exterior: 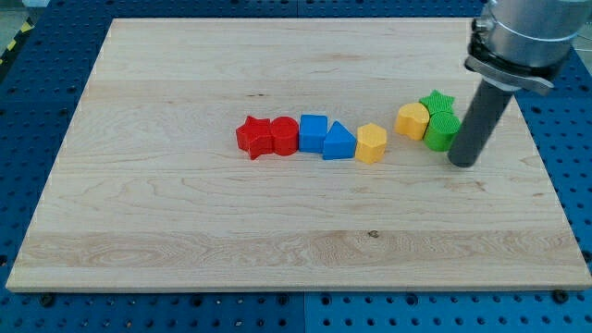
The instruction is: Push the yellow hexagon to the right side of blue triangle
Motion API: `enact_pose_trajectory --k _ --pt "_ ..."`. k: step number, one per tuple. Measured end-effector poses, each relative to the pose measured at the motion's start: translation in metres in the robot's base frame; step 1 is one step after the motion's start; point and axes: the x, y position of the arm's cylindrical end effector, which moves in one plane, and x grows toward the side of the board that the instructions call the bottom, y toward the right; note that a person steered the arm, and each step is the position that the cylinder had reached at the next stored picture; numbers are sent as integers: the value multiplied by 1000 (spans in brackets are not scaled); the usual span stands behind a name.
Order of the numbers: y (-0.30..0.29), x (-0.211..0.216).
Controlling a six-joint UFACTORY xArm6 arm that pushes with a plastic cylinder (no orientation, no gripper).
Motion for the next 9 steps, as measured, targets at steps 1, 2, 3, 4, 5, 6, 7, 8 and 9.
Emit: enact_pose_trajectory --k 1,2,3,4,5,6,7,8,9 --pt "0 14" --pt "0 14" --pt "0 34" --pt "-1 44" --pt "-15 57" --pt "-41 58" --pt "-70 57" --pt "-87 48" --pt "-87 32"
